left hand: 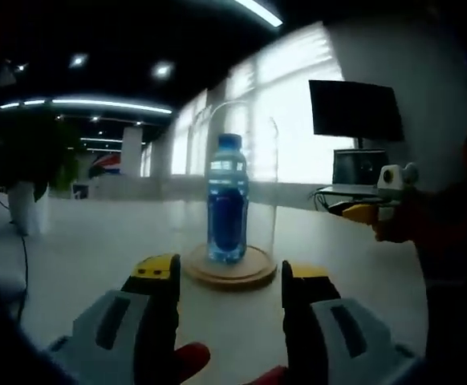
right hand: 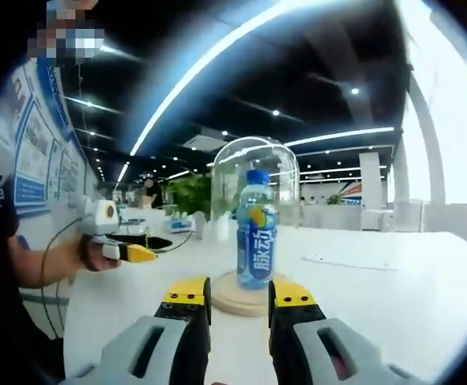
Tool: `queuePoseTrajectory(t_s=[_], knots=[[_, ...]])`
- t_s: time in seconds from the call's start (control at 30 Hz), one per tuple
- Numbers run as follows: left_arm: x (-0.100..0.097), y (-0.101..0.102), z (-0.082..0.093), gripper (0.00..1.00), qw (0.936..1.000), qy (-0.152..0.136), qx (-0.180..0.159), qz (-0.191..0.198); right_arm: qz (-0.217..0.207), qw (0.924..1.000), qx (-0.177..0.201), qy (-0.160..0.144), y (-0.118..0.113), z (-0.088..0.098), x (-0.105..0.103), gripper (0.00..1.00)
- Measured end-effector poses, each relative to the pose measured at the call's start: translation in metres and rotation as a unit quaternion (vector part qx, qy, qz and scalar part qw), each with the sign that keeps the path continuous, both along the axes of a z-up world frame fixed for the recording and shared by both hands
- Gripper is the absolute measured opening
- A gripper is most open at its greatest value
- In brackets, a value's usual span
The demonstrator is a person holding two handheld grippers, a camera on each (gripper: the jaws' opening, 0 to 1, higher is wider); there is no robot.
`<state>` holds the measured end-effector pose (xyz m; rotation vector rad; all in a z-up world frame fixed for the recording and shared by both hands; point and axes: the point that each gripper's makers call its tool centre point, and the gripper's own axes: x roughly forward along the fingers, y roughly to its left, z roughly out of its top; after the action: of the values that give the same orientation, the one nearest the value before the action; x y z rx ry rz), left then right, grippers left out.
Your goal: Open the cover put in the Mizone put the cover back on
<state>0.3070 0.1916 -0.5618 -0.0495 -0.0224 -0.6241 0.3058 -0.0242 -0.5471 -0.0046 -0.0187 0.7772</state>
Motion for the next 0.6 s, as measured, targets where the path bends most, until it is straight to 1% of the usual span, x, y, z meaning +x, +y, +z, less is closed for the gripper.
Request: queuePoseTrajectory(t_s=[0.1,0.17,0.3,0.33,0.37,0.4,0.47,0.5,0.6], knots=[[-0.006,0.005,-0.004,0.43,1.0000,0.000,0.000,0.004,-0.008,0.9998,0.015,0.013,-0.008,-0.006,-0.005,0.20],[-0.009,0.009,-0.007,0.43,1.0000,-0.001,0.000,0.010,-0.017,0.9997,0.012,0.015,-0.012,-0.012,-0.007,0.20],[-0.018,0.013,-0.014,0.43,0.9998,-0.003,0.012,0.017,-0.030,0.9993,0.005,0.022,-0.018,-0.023,-0.011,0.20],[-0.021,0.014,-0.014,0.43,0.9998,-0.005,0.012,0.015,-0.031,0.9992,0.005,0.023,-0.019,-0.025,-0.013,0.20],[-0.025,0.014,-0.012,0.43,0.9999,-0.010,0.004,0.012,-0.032,0.9992,0.006,0.025,-0.019,-0.027,-0.015,0.20],[-0.028,0.014,-0.010,0.43,0.9999,-0.011,-0.003,0.008,-0.032,0.9991,0.006,0.027,-0.019,-0.029,-0.016,0.20],[-0.032,0.014,-0.009,0.43,0.9999,-0.009,-0.004,0.009,-0.033,0.9990,0.007,0.030,-0.019,-0.034,-0.019,0.20],[-0.032,0.015,-0.009,0.43,0.9999,-0.012,0.002,0.012,-0.034,0.9989,0.007,0.031,-0.019,-0.036,-0.019,0.20],[-0.033,0.015,-0.016,0.43,0.9997,-0.007,0.015,0.017,-0.036,0.9987,0.011,0.033,-0.020,-0.041,-0.022,0.20]])
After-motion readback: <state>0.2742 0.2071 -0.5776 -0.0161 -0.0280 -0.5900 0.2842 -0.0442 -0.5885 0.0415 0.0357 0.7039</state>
